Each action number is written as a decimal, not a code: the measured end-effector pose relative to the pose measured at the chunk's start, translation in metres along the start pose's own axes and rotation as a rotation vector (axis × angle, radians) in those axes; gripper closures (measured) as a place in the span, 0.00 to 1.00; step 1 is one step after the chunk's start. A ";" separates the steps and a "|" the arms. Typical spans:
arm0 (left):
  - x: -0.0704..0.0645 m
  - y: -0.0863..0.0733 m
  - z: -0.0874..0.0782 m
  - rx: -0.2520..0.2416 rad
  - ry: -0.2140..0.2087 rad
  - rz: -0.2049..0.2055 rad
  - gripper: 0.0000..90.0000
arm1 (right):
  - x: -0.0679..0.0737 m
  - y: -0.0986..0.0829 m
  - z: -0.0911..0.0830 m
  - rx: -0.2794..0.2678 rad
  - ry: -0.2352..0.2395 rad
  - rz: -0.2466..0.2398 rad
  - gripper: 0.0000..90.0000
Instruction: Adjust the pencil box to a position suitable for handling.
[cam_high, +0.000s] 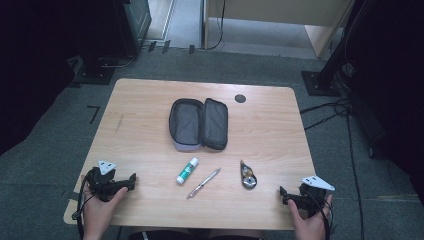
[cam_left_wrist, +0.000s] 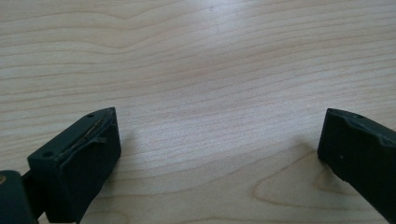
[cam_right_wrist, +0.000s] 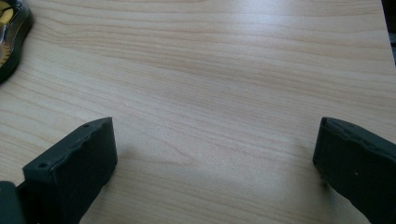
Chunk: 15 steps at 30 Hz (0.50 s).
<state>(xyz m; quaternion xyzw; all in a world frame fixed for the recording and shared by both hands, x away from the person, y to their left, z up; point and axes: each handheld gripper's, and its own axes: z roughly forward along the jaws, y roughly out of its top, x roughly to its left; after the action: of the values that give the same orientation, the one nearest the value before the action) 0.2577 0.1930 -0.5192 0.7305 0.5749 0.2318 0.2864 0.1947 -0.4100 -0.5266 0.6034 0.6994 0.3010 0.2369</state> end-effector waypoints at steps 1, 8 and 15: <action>0.000 0.000 0.000 0.000 0.000 0.000 0.00 | 0.000 0.000 0.000 0.000 0.000 0.000 0.00; 0.003 0.000 -0.004 0.016 -0.011 -0.026 0.00 | 0.002 -0.001 -0.001 -0.002 -0.016 0.012 0.00; 0.005 0.002 -0.002 0.020 -0.003 -0.030 0.00 | 0.011 -0.005 -0.008 -0.057 -0.068 0.033 0.19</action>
<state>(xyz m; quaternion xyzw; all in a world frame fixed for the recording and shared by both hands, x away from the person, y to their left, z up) 0.2586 0.1980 -0.5162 0.7249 0.5878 0.2208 0.2832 0.1838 -0.4006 -0.5236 0.6175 0.6723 0.3040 0.2725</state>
